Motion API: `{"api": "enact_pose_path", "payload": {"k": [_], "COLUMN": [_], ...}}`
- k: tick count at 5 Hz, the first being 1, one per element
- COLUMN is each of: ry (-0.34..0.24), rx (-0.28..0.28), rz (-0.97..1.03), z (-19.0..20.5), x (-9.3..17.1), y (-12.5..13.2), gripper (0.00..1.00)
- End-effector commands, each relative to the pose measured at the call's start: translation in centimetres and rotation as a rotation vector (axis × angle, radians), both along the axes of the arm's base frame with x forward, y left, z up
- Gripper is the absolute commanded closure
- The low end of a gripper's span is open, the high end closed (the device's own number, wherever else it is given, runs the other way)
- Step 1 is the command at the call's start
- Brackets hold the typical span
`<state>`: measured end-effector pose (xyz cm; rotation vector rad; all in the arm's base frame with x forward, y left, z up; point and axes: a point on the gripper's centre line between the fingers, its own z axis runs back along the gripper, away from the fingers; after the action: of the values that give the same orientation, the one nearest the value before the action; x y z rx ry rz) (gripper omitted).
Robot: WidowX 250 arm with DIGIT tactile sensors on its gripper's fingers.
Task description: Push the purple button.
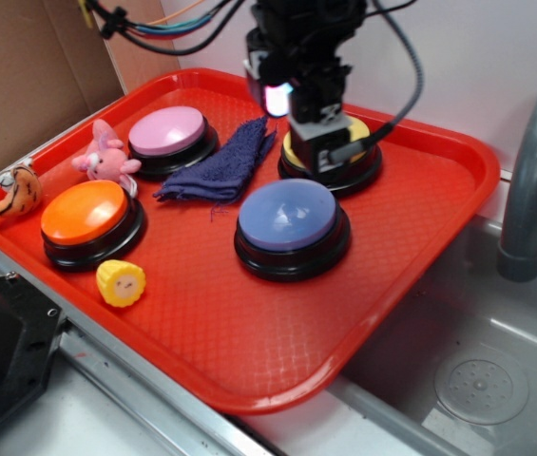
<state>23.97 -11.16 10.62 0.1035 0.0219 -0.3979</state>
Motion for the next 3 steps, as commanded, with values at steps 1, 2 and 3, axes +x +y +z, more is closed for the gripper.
{"api": "enact_pose_path", "payload": {"k": [1,2,3], "ry": [-0.059,-0.059,-0.154], "rx": [-0.025,-0.025,-0.019], "rz": [0.015,0.015,0.028], "z": [1.2,1.2,-2.9], "x": [-0.3,-0.3,-1.3], "y": [0.2,0.2,0.9], "gripper": [0.0,0.0,0.0]}}
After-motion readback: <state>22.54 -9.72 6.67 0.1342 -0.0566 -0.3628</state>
